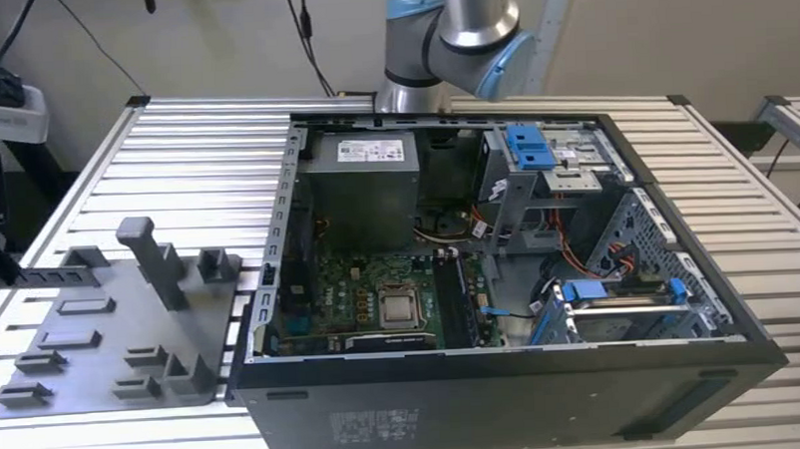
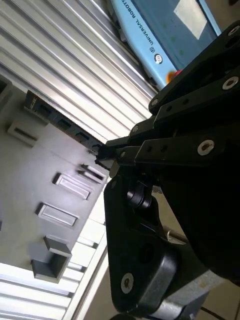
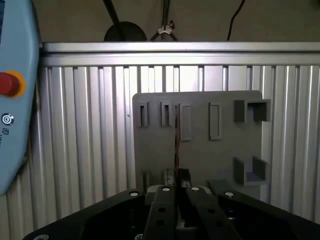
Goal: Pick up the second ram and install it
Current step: 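Pick up the second ram and move it above second insertion slot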
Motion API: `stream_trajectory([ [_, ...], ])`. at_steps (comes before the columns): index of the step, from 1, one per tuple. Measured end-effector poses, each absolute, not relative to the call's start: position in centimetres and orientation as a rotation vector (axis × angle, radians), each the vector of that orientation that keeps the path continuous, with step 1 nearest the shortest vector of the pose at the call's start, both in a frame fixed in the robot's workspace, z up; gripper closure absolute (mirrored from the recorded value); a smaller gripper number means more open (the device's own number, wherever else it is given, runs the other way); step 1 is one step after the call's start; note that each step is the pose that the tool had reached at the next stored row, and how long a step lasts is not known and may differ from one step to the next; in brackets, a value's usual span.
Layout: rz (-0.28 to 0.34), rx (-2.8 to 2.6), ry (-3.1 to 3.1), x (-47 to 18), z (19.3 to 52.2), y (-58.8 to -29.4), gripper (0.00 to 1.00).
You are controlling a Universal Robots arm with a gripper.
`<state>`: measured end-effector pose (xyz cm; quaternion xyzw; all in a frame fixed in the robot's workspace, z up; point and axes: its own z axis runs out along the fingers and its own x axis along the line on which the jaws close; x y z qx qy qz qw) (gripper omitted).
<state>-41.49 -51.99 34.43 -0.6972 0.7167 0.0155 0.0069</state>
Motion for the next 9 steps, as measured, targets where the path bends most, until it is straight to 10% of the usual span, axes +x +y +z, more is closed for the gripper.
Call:
stream_trajectory([
  [9, 0.049, -2.181, 2.242, -41.5, 38.5, -52.0, 0.86],
])
